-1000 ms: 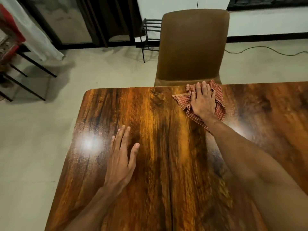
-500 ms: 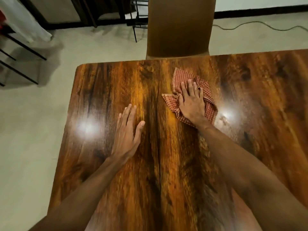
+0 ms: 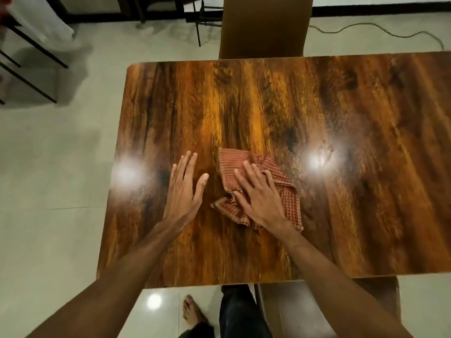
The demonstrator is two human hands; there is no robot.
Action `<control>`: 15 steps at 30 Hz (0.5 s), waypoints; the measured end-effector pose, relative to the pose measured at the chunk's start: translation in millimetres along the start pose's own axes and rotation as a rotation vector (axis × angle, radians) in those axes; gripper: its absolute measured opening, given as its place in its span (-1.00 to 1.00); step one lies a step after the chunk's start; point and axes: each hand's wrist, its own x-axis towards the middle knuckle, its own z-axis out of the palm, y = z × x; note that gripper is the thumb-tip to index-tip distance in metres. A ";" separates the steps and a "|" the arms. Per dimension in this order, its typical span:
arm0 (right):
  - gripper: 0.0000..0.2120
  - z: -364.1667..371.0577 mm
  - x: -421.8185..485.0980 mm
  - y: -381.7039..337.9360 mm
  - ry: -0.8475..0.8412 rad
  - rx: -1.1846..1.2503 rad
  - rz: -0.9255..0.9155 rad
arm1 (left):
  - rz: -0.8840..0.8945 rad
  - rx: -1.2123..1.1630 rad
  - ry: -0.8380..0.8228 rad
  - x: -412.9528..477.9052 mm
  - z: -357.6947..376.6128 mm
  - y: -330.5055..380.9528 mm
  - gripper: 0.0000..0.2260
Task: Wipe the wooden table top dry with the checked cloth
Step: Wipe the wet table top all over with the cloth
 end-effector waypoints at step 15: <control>-0.31 56.3 -54.0 -293.5 -0.067 0.035 -0.116 | -0.217 0.006 0.111 -189.0 -93.4 -91.5 -0.36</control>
